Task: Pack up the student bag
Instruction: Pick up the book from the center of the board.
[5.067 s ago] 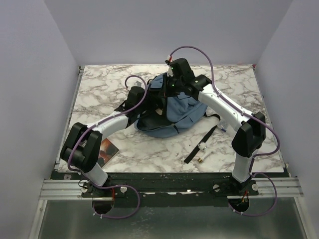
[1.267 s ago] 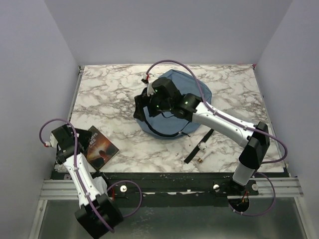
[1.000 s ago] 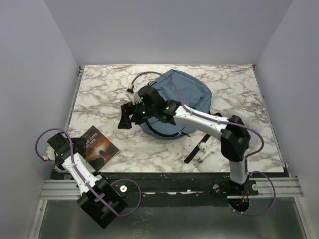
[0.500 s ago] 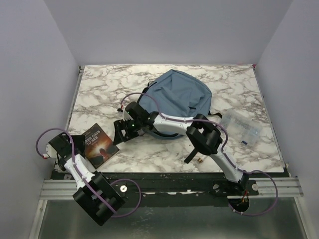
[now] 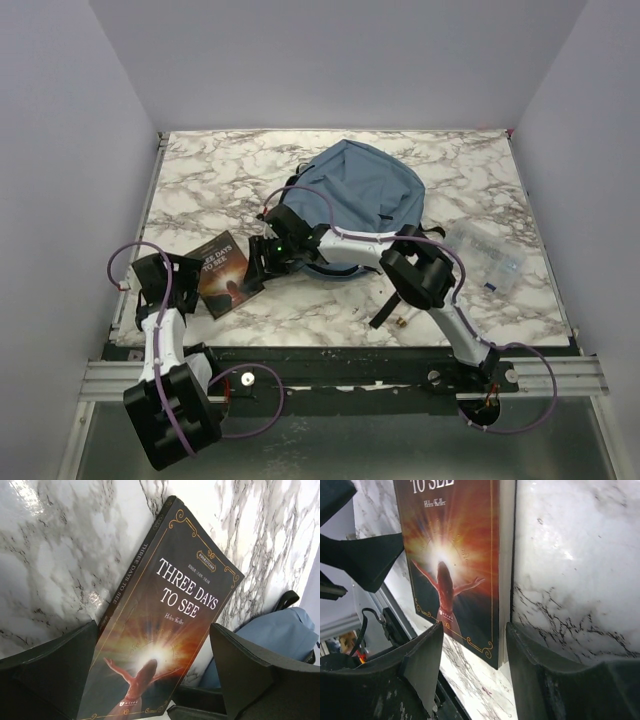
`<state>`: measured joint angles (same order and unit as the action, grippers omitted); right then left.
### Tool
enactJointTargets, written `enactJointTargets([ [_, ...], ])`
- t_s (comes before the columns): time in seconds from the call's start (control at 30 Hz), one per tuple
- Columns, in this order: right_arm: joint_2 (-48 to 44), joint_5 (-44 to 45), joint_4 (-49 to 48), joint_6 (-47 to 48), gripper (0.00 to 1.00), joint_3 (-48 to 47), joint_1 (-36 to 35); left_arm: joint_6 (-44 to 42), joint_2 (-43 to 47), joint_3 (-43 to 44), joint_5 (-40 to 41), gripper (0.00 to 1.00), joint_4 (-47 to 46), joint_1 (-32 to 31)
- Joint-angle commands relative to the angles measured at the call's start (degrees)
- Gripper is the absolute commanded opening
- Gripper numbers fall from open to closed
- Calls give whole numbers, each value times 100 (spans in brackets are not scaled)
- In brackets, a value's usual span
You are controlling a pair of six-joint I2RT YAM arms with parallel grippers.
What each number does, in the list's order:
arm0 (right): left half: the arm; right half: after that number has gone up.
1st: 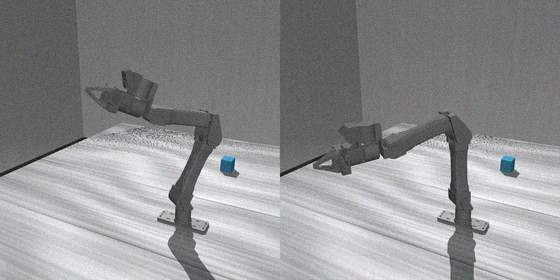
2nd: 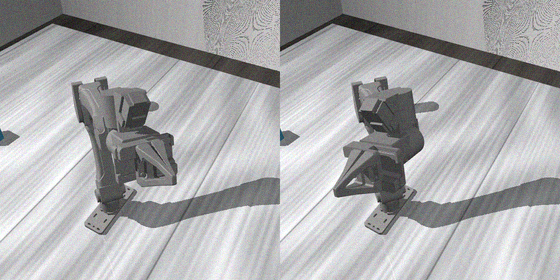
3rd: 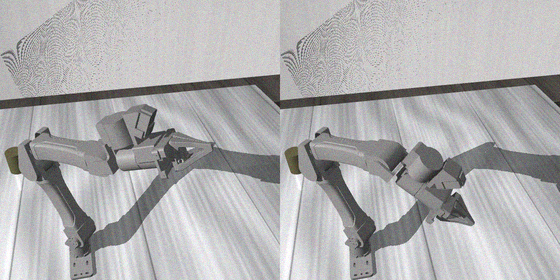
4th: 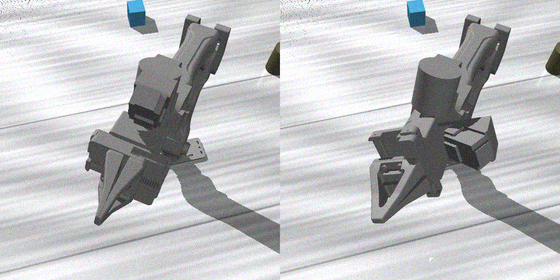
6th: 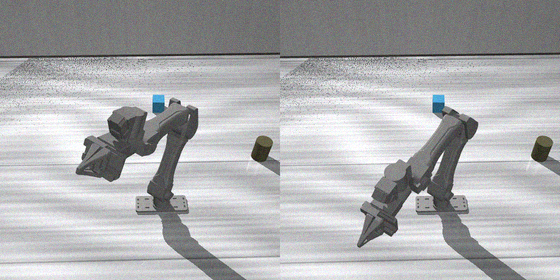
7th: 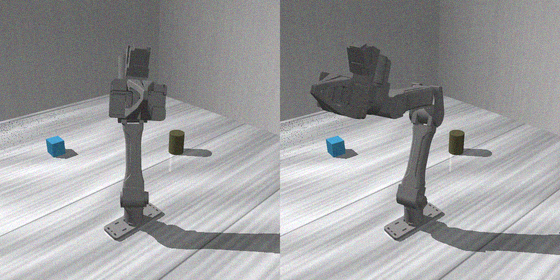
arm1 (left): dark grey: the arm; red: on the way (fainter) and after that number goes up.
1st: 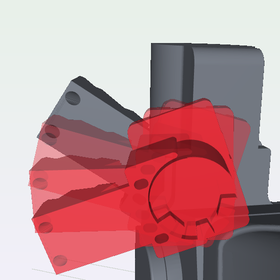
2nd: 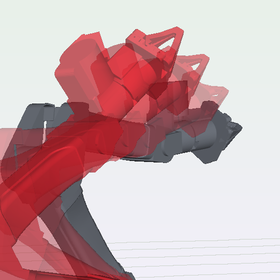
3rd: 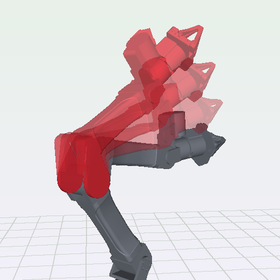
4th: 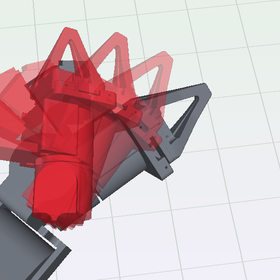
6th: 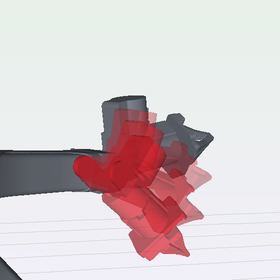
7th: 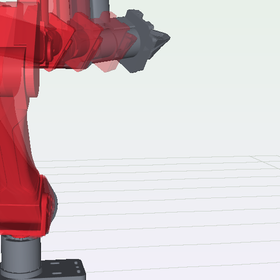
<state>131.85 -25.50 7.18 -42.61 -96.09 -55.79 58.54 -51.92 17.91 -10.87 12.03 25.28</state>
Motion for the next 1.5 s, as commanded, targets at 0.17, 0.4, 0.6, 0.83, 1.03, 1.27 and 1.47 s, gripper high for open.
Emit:
enactJointTargets([
  [0.17,-579,96,-871,-865,23,572,-90,353,255,-429,-635,95,572,-232],
  [0.4,-764,-53,-1407,-1242,14,972,-50,224,332,-376,-599,95,580,-237],
  [0.6,-683,-216,-1614,-1408,19,1043,-3,48,422,-318,-579,95,599,-276],
  [0.83,-886,-717,-1670,-1455,1,1062,303,-705,902,256,-146,98,1088,-456],
  [1.03,-1167,-1726,-2200,-1977,0,1205,810,-1125,1091,577,-27,98,1503,-512],
  [1.27,-1331,-2413,-4100,-3512,1,1934,1245,-748,807,184,-1757,98,402,-514],
  [1.47,-1338,-2473,-4675,-3967,1,2136,1385,121,-135,-49,-3023,98,-747,-601],
])
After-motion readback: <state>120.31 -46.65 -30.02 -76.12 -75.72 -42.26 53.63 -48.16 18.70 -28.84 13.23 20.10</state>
